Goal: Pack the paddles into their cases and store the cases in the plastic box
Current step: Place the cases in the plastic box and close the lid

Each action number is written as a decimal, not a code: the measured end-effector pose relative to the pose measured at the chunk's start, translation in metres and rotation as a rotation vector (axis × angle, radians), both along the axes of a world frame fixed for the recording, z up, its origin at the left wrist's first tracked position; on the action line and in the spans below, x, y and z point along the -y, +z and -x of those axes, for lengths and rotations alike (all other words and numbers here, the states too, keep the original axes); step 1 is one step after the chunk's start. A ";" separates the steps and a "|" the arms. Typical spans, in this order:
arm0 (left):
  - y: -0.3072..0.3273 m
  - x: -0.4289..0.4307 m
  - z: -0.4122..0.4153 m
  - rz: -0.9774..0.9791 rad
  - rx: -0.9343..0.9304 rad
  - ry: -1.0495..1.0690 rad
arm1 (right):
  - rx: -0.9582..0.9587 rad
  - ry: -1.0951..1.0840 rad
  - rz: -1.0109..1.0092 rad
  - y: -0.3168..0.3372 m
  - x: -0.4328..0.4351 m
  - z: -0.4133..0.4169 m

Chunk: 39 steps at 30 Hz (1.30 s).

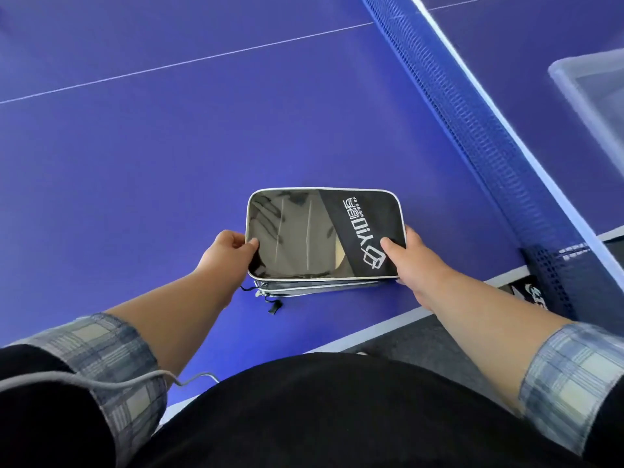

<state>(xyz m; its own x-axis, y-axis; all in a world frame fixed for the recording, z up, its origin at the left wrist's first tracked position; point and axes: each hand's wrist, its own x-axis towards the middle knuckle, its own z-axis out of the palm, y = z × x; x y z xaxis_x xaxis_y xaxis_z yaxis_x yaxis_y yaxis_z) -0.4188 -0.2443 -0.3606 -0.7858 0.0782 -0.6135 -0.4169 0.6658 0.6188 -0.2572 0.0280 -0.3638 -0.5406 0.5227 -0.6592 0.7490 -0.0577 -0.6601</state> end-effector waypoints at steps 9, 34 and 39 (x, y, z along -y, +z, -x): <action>0.001 -0.012 0.024 -0.067 0.314 -0.039 | 0.035 -0.290 0.125 0.004 -0.010 0.022; 0.128 -0.157 -0.017 -0.489 0.400 -0.518 | -0.476 -1.001 0.273 0.133 -0.020 -0.129; 0.171 -0.210 -0.091 -0.505 0.332 -0.631 | -0.584 -1.023 0.193 0.172 -0.040 -0.216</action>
